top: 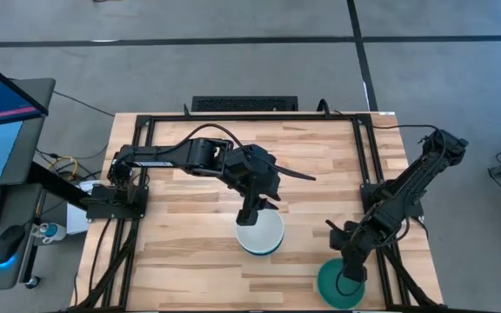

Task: Nest bowls inside each other
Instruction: Stack the green bowl on top of the white bowl

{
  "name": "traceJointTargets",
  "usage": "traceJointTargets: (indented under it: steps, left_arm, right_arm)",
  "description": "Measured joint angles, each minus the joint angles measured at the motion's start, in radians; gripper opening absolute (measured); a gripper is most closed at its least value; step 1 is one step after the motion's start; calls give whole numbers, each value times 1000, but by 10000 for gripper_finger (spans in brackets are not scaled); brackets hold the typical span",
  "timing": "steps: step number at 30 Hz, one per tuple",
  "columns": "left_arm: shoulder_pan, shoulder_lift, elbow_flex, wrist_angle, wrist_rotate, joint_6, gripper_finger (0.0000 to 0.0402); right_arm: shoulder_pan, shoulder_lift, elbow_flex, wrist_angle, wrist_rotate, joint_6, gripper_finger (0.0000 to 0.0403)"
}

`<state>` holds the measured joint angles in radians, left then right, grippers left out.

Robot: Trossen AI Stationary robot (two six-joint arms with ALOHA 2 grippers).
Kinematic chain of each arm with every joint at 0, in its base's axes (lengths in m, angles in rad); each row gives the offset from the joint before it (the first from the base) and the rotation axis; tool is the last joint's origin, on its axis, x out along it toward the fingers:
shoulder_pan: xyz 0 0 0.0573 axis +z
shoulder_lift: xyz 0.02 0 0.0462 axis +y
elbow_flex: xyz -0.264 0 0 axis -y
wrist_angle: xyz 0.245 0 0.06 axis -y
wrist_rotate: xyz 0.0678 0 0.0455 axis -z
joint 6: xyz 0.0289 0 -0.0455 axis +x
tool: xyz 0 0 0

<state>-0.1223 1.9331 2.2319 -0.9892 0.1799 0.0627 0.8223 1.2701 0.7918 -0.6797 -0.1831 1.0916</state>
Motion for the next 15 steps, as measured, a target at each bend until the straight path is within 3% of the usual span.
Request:
traceJointTargets:
  steps: [6,15]
  left_arm:
    - [0,0,0,-5,0,5,103]
    - [0,0,0,-16,0,20,103]
  right_arm:
    - [0,0,0,3,0,-7,61]
    - [-7,0,0,16,1,-154,61]
